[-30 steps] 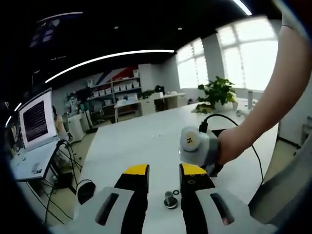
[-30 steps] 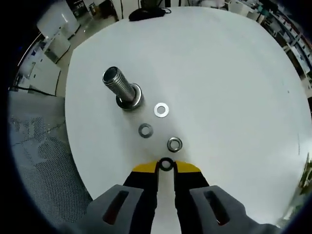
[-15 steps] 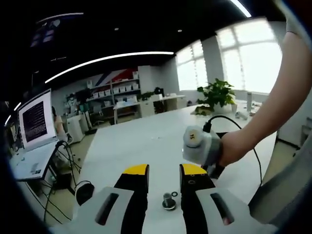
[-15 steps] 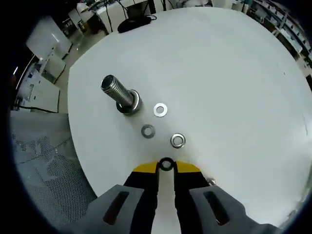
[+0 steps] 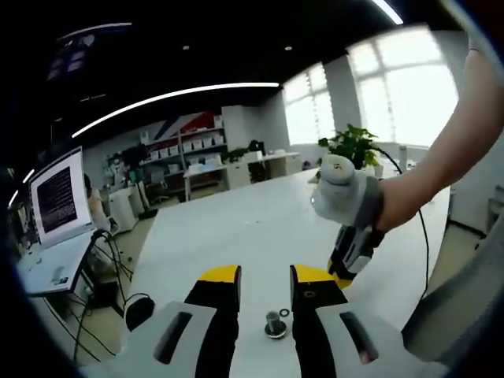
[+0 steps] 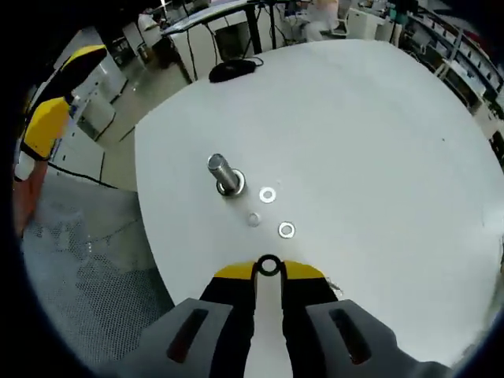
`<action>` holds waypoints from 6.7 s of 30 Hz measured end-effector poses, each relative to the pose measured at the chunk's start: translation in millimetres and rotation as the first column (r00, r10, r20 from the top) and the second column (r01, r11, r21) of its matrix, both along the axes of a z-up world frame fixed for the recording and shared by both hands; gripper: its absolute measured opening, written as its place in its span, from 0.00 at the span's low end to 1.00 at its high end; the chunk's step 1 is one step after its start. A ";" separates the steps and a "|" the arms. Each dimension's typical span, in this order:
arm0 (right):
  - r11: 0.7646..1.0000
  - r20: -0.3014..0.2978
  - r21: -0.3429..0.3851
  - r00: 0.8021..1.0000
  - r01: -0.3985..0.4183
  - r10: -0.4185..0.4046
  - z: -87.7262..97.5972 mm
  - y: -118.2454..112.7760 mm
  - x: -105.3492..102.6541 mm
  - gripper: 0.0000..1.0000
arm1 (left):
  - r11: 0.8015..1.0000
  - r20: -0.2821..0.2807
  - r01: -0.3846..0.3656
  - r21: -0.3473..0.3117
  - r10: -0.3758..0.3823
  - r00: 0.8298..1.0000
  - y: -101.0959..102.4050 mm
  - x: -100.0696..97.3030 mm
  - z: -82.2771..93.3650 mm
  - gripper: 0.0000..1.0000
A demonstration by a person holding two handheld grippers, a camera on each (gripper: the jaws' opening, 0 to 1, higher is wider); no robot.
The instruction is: Place the washer onto the threaded stud by aligning its center hole with the stud, sliding it down to the base, and recovering from edge contact or off-axis alignment until the washer reaches the visible bottom stop.
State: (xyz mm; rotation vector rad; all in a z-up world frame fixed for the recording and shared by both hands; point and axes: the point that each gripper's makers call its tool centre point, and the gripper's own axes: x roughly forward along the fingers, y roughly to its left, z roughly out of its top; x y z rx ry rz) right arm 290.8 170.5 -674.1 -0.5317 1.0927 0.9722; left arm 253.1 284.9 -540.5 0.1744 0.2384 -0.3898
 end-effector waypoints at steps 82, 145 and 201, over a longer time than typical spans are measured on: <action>0.957 0.140 -0.194 0.960 -0.216 0.244 3.8 -49.2 29.8 0.13 | 1.000 -0.020 -0.008 -0.024 0.008 1.000 3.0 0.3 -1.5 0.23; 0.997 0.169 -0.017 0.983 -0.075 0.077 1.1 -97.8 10.3 0.20 | 0.997 -0.119 0.038 0.063 -0.030 0.993 -5.8 -3.3 -34.8 0.23; 0.996 0.202 -0.004 0.975 0.094 -0.091 50.4 -32.7 26.4 0.27 | 0.986 0.005 0.051 -0.160 -0.051 0.999 -22.5 -3.4 8.3 0.29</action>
